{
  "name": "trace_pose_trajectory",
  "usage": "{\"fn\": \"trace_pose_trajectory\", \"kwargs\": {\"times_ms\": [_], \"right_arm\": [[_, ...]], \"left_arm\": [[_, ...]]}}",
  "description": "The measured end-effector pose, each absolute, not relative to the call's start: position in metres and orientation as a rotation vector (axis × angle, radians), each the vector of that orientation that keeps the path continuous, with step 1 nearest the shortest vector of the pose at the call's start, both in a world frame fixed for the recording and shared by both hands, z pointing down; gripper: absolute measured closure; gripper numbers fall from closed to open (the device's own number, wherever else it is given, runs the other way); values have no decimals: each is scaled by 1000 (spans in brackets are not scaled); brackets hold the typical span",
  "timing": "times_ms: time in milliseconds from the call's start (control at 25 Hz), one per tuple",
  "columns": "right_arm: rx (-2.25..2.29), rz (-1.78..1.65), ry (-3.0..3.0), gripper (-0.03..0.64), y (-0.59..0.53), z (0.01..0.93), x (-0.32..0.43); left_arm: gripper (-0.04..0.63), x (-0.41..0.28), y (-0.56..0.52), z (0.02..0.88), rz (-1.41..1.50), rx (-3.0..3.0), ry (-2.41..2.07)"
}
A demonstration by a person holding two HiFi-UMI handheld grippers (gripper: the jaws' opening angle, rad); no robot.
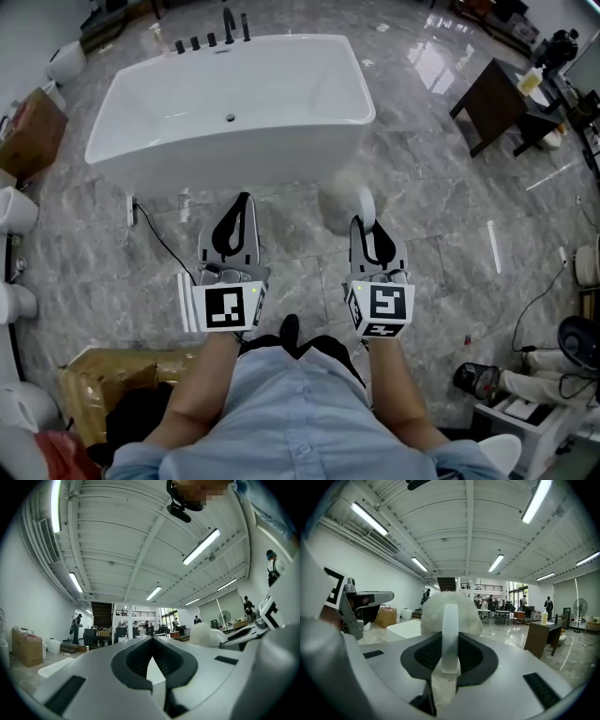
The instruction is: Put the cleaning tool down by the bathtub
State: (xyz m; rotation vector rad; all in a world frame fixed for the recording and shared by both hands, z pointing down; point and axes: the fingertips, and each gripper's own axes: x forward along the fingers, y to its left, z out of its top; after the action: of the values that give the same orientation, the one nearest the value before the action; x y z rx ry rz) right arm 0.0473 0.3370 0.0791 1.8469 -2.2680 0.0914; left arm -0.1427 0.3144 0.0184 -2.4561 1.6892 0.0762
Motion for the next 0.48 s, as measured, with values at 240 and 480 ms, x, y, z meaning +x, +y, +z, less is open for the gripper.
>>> {"fn": "trace_pose_trajectory", "kwargs": {"times_ms": [240,480], "right_arm": [[1840,76,-2260,525,316,79,50],[1819,80,-2280,525,274,86,67]], "left_arm": [[580,-141,291,23,83,-2457,1699],[580,-125,257,39,58,-2462,1734]]}}
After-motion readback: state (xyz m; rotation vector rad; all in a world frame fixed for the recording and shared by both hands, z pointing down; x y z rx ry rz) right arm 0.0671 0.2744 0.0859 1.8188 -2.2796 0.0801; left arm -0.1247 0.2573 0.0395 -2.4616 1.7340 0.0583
